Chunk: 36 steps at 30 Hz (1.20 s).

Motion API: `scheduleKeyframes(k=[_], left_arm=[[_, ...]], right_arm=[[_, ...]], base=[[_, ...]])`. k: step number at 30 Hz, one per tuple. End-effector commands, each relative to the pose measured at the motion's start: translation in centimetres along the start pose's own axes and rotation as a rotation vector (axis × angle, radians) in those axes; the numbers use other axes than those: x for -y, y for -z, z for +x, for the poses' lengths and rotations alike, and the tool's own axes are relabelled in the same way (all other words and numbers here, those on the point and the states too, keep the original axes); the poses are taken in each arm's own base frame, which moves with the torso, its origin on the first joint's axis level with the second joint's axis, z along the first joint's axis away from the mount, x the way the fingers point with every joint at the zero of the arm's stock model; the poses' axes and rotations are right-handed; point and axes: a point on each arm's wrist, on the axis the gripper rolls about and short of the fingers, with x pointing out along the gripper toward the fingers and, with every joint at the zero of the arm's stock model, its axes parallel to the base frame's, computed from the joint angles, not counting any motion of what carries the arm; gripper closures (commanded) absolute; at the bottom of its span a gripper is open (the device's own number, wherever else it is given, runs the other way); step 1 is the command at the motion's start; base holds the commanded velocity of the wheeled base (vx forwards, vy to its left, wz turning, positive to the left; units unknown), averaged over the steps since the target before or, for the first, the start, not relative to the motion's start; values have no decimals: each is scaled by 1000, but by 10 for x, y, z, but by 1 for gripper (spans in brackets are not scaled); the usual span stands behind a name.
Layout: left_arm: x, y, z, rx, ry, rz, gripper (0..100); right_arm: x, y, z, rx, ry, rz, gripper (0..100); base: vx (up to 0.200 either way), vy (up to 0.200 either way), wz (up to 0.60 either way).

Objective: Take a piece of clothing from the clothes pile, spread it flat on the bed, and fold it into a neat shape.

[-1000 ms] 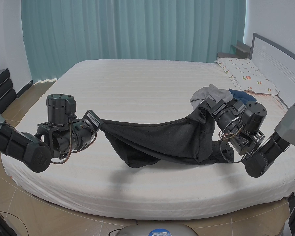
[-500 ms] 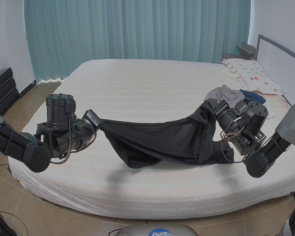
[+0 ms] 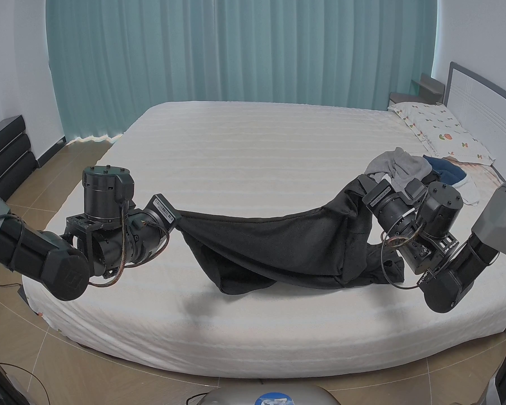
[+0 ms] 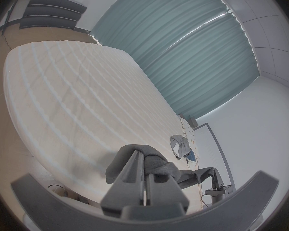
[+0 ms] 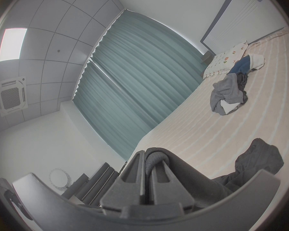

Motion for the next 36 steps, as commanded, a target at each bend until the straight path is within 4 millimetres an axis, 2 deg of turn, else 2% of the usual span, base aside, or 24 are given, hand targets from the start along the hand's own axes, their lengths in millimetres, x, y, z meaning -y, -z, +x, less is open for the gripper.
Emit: scheduleKeyframes(k=[1, 7, 9, 14, 17, 18, 19, 20, 22, 23, 27, 29, 30, 31, 33, 34, 36], left_arm=[[-1, 2, 0, -5, -4, 1, 100], [4, 7, -5, -19, 11, 8, 100], [7, 6, -16, -17, 29, 8, 100], [17, 7, -29, -12, 70, 21, 100], [29, 2, -49, 11, 127, 56, 100], [29, 2, -49, 9, 130, 58, 100], [35, 4, -60, 2, 151, 79, 100], [36, 4, -61, 0, 153, 82, 100], [44, 7, -76, -13, 172, 112, 100], [45, 7, -78, -13, 174, 115, 100], [57, -4, -104, 22, 225, 145, 100], [57, -5, -104, 23, 226, 146, 100], [69, -16, -114, 44, 248, 152, 100], [77, -23, -115, 45, 241, 157, 100], [93, -39, -118, 62, 239, 153, 100], [97, -43, -118, 68, 235, 149, 100], [108, -57, -108, 82, 213, 138, 100]], right_arm=[[1, 2, -3, -8, 4, -5, 100], [-7, -6, -10, 9, -20, -12, 100], [-19, -20, -16, 37, -48, -22, 100], [-30, -35, -26, 62, -67, -65, 100], [-39, -44, -44, 71, -80, -70, 100], [-39, -44, -45, 71, -80, -70, 100], [-43, -48, -61, 70, -92, -78, 100], [-44, -49, -63, 70, -94, -77, 100], [-53, -64, -84, 98, -120, -74, 100], [-55, -67, -86, 105, -125, -74, 100], [-80, -104, -114, 177, -187, -112, 100], [-82, -106, -115, 179, -190, -113, 100], [-99, -128, -123, 200, -211, -126, 100], [-111, -146, -123, 218, -229, -124, 100], [-122, -174, -112, 251, -214, -143, 100], [-125, -182, -109, 265, -210, -148, 100], [-137, -207, -93, 323, -207, -156, 100]], base=[[0, 0, 0], [-200, 0, 0], [-200, 0, 0], [-200, 0, 0], [-133, 0, 0], [0, 0, 0], [0, 0, 0], [0, 0, 0], [0, 0, 0], [0, 0, 0], [0, 0, 0], [0, 0, 0], [0, 0, 0], [0, 0, 0], [0, 0, 0], [0, 0, 0], [0, 0, 0]])
